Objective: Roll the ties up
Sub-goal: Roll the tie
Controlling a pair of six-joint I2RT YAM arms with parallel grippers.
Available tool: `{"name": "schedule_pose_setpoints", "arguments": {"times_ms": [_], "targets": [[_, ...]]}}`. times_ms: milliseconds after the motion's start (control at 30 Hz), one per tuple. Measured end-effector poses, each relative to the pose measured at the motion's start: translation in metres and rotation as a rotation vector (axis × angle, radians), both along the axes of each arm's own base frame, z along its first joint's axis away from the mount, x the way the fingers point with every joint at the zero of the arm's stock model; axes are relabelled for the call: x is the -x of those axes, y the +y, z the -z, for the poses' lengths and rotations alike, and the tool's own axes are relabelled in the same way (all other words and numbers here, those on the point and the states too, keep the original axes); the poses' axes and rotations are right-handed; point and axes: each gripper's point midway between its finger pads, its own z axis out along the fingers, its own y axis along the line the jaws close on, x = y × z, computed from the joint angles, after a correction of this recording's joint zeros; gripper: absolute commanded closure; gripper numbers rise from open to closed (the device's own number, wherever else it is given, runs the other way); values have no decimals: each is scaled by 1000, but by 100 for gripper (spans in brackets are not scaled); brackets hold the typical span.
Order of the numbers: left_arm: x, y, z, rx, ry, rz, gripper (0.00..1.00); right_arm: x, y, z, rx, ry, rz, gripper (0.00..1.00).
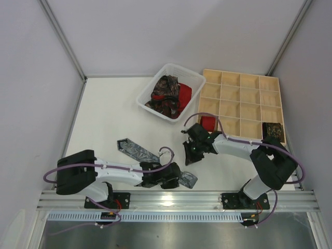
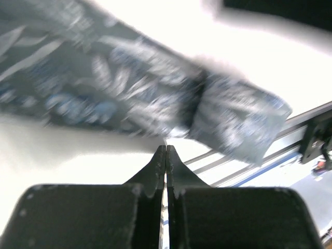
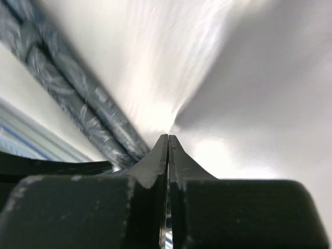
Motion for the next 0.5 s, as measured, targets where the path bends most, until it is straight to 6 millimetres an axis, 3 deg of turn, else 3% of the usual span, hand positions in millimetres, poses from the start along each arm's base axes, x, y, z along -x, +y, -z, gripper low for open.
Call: {"name": "schedule_pose_setpoints", "arguments": {"times_ms": [67,100,200,300,433,500], "targets": [[4,8,0,-13,0,6,99,-16,-6,-9,21,-33,35,94],[7,12,0,-19,1,10,100,-25,-7,-16,24,-58,53,84],[14,28,-2,-46,3,22,98,-40,-13,-39,17,-131,92,69],[12,41,-9,-67,-14,35,96,-42,-25,-61,-10,-175,140,49],[-10,31,-41,-8,-61,36,94,-23,-49,-71,-59,-168,212,25],[-26,21,-58,40,-83,28,94,-1,-58,-68,-100,-127,244,10]]}}
